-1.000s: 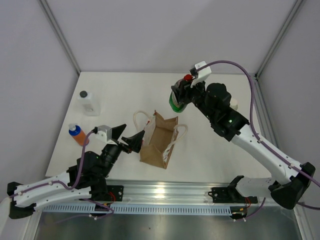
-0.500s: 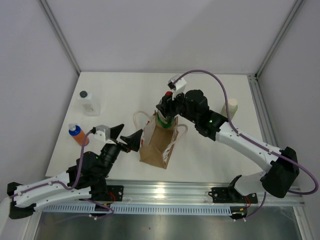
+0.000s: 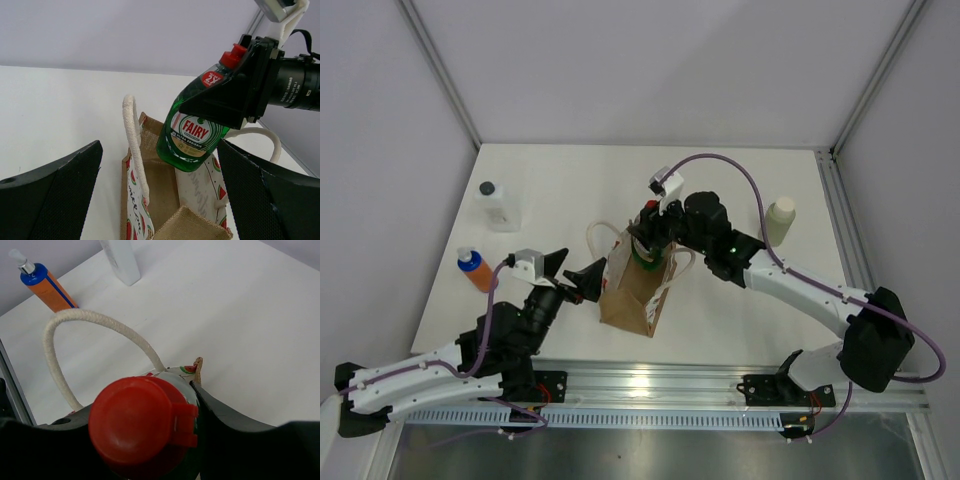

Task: Place the personal care products into the canvas bag

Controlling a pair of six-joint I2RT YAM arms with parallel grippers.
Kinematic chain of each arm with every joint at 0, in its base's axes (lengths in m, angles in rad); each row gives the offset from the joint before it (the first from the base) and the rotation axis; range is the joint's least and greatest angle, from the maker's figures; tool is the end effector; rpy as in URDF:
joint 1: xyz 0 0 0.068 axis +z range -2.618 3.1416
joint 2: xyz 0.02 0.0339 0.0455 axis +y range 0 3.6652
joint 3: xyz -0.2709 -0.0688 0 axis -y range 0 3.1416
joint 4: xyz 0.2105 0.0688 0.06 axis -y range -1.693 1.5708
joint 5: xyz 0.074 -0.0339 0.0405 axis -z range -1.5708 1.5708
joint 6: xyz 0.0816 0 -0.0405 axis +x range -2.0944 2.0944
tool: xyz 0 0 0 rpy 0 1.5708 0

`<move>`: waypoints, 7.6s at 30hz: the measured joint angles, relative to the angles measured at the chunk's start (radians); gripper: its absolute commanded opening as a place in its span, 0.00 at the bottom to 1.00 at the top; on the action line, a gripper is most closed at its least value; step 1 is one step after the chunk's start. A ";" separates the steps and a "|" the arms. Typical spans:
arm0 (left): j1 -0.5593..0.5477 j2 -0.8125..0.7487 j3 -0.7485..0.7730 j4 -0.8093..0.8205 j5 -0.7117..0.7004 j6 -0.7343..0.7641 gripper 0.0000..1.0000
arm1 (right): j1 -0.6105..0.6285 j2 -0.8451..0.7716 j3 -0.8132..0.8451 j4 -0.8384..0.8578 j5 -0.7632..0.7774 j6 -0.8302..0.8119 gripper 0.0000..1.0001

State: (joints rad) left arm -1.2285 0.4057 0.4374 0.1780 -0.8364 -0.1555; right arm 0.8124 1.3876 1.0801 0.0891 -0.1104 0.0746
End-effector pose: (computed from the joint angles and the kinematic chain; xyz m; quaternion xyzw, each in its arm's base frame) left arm 0.0924 -0.0790 0.3138 0.0226 0.6555 -0.2564 0.7099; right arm 0.2279 0.2536 0.3397 -0.3130 0.7139 0.3070 0.5460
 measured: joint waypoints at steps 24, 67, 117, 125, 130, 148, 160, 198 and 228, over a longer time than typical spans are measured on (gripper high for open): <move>0.000 0.054 0.000 0.023 -0.051 0.007 0.99 | 0.003 0.170 -0.068 0.165 0.035 -0.104 0.08; 0.000 0.043 0.000 0.023 -0.051 0.006 0.99 | 0.035 0.249 -0.078 0.232 0.184 -0.153 0.55; 0.000 0.074 -0.011 0.048 -0.050 0.018 0.99 | -0.496 0.036 0.008 -0.315 0.850 0.246 1.00; 0.001 0.087 -0.011 0.048 -0.051 0.018 0.99 | -0.552 0.084 -0.063 -0.295 0.831 0.251 0.99; 0.001 0.087 -0.011 0.048 -0.051 0.018 0.99 | -0.608 0.109 -0.096 -0.246 0.782 0.252 1.00; 0.009 0.125 -0.011 0.049 -0.050 0.026 0.99 | -0.715 0.225 -0.170 -0.023 0.545 0.194 0.93; 0.013 0.129 -0.011 0.049 -0.050 0.026 0.99 | -0.729 0.202 -0.218 0.058 0.476 0.142 0.12; 0.014 0.060 -0.017 0.050 -0.051 0.025 0.99 | 0.080 0.005 0.280 -0.298 0.302 0.009 0.00; 0.014 -0.001 -0.063 0.075 -0.070 0.025 0.99 | 0.188 0.141 0.078 -0.147 0.288 0.047 0.01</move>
State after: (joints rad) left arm -1.2140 0.4046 0.3740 0.2531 -0.9062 -0.1307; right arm 1.0004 1.5284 1.1580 -0.0578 0.1776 0.1215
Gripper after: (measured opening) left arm 0.994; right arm 0.722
